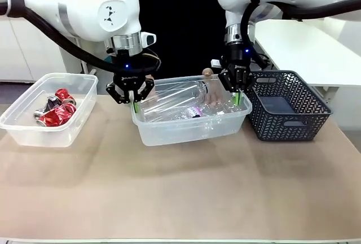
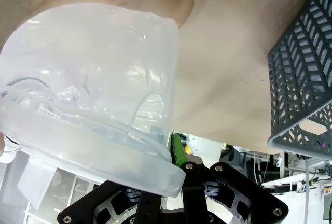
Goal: Sort the waste into each basket.
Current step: Release the Organizing box you were holding.
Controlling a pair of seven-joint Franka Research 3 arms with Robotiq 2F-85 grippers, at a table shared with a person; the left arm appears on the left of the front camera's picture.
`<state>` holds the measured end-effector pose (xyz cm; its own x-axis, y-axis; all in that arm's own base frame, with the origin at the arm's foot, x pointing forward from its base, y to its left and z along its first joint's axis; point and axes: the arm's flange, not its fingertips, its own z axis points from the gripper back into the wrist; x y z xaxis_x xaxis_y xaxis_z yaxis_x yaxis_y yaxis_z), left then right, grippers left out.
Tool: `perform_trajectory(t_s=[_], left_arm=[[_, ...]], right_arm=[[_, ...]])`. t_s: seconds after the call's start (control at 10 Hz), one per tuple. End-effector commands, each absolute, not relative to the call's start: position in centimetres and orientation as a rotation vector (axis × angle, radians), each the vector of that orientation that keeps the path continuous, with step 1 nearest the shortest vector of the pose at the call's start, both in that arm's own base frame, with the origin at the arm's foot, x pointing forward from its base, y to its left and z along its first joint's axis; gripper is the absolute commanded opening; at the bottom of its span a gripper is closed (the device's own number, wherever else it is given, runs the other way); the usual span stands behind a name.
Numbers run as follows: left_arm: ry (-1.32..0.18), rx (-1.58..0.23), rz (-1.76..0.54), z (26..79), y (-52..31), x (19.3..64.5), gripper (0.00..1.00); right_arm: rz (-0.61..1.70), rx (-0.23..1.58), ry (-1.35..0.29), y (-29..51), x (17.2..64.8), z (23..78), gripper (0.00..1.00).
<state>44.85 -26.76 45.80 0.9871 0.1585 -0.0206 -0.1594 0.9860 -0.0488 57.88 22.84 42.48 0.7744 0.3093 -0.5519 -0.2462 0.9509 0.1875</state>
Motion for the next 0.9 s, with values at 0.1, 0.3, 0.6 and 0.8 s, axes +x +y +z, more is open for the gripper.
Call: perform_trajectory(t_s=[0.1, 0.3, 0.6, 0.8], left_arm=[[0.002, -0.055, 0.159, 45.6, -26.7, 44.6, 0.05], [0.017, -0.051, 0.161, 45.8, -26.7, 44.9, 0.05], [-0.005, -0.057, 0.089, 46.9, -27.5, 44.6, 1.00], [-0.048, -0.060, 0.085, 47.7, -27.2, 43.6, 1.00]], right_arm=[[0.308, 0.117, 0.597, 23.1, 56.9, 42.5, 0.04], [0.301, 0.105, 0.616, 22.9, 57.9, 42.4, 0.04], [0.264, 0.197, 0.331, 20.6, 54.1, 44.3, 1.00], [0.193, 0.236, 0.146, 19.4, 52.4, 45.6, 1.00]])
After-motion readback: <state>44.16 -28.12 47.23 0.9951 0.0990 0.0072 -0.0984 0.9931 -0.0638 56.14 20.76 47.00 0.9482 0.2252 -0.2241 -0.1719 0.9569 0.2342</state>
